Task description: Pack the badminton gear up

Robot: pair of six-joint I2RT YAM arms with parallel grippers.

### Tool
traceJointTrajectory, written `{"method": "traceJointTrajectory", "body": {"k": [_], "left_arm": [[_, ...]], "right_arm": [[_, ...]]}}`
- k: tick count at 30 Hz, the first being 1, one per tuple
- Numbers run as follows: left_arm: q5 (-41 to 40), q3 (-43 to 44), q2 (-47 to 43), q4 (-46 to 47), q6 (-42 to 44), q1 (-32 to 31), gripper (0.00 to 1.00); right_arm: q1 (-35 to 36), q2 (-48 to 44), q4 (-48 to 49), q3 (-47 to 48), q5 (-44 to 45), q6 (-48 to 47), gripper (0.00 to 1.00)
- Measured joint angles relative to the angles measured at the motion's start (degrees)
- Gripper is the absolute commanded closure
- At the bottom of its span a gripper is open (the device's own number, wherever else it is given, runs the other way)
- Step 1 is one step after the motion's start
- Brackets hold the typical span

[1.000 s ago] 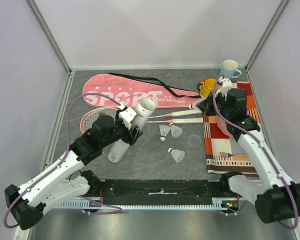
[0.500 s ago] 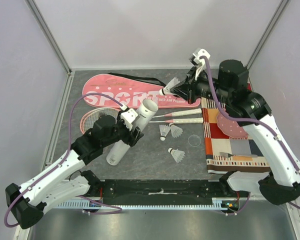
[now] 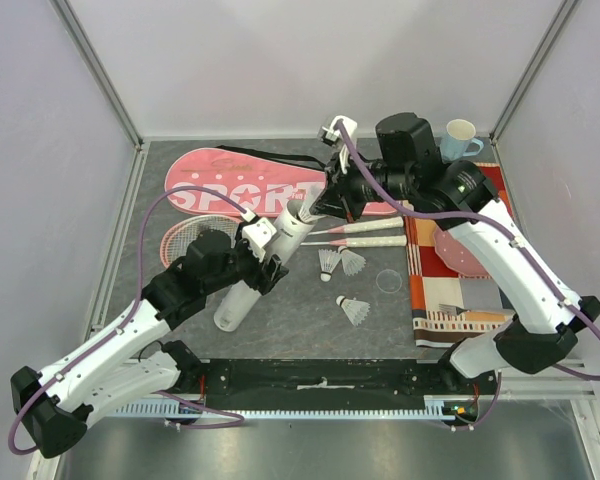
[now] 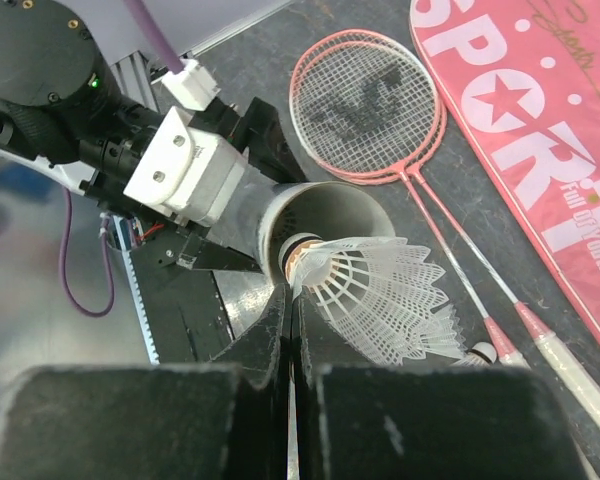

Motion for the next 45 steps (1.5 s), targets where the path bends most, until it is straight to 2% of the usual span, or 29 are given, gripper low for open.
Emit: {"method": "traceJointTrajectory", "body": {"k": [16, 23, 26, 27, 28, 37, 43, 45], "left_arm": [[0.5, 0.0, 0.0, -0.2, 0.0, 0.0, 0.84], [1.2, 0.0, 0.0, -0.3, 0.1, 0.0, 0.84], [1.4, 0.0, 0.0, -0.3, 0.1, 0.0, 0.84], [1.5, 0.0, 0.0, -0.3, 0.1, 0.0, 0.84], [1.5, 0.0, 0.0, -0.3, 0.1, 0.0, 0.84], [1.7, 0.0, -0.1, -0.3, 0.5, 0.0, 0.84], [1.8, 0.0, -0.2, -0.3, 0.5, 0.0, 0.84], [1.8, 0.0, -0.2, -0.3, 0.5, 0.0, 0.84]], "right_arm": [[1.6, 6.5, -4.2, 3.3, 0.0, -0.2, 1.00], [2.5, 8.3, -4.3, 4.7, -0.7, 0.2, 0.93], [2.6, 8.4, -4.3, 4.8, -1.6, 0.5, 0.80], [2.6, 8.4, -4.3, 4.8, -1.8, 0.7, 0.71], [2.7, 8.5, -4.3, 4.8, -2.0, 0.8, 0.69], [2.2, 7.5, -3.6, 4.7, -0.9, 2.8, 0.57], [-0.8, 5.2, -1.2, 3.3, -4.9, 5.4, 0.50], [-1.6, 4.7, -0.4, 2.3, -6.0, 6.2, 0.52]]}}
